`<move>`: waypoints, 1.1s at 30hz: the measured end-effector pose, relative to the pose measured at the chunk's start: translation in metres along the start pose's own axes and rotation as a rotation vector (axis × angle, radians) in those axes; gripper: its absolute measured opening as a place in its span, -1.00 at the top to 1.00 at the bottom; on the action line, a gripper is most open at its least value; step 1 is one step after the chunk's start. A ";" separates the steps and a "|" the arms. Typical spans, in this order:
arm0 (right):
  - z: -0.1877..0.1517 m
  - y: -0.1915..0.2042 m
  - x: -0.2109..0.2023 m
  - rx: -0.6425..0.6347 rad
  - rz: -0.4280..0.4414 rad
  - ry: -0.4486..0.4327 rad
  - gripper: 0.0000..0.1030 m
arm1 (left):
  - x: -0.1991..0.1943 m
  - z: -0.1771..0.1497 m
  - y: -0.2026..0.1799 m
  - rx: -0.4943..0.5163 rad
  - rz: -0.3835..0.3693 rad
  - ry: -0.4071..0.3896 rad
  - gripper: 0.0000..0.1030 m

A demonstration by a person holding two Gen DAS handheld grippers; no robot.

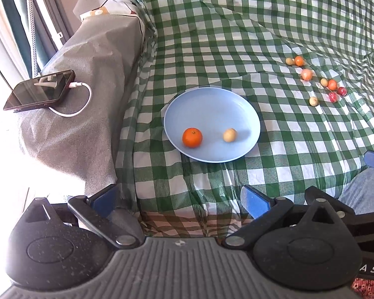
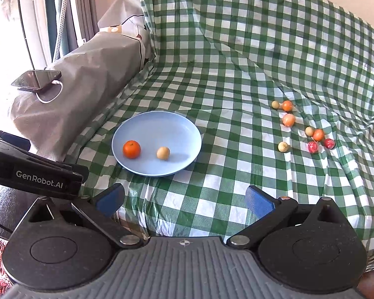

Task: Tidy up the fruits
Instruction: 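Carry both fruits to the blue plate and open both tools to release them, then grasp a small yellow fruit with the left tool while the right tool grasps a red fruit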

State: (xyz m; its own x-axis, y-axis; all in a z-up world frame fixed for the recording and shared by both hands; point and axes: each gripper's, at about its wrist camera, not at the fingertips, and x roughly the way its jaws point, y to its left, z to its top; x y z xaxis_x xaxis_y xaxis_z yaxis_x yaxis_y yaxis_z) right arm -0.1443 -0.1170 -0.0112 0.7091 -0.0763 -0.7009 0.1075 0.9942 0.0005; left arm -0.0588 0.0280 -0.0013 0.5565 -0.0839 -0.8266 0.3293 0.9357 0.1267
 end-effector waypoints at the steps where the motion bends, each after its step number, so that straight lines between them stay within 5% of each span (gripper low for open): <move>1: 0.000 0.000 0.000 0.000 0.001 -0.001 -0.98 | 0.000 0.000 0.000 0.000 0.001 -0.001 -0.99; 23: 0.001 -0.005 0.027 0.045 0.015 0.061 -0.98 | 0.033 0.013 -0.008 0.038 0.013 0.070 -0.99; 33: -0.001 -0.069 0.055 0.233 -0.079 0.086 -0.99 | 0.068 0.049 -0.057 0.089 -0.024 0.115 -0.99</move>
State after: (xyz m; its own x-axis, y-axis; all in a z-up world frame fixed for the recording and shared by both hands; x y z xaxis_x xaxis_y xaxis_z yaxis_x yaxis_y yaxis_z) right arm -0.1138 -0.1900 -0.0507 0.6316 -0.1369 -0.7631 0.3250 0.9404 0.1003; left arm -0.0018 -0.0475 -0.0381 0.4577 -0.0615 -0.8870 0.4106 0.8995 0.1495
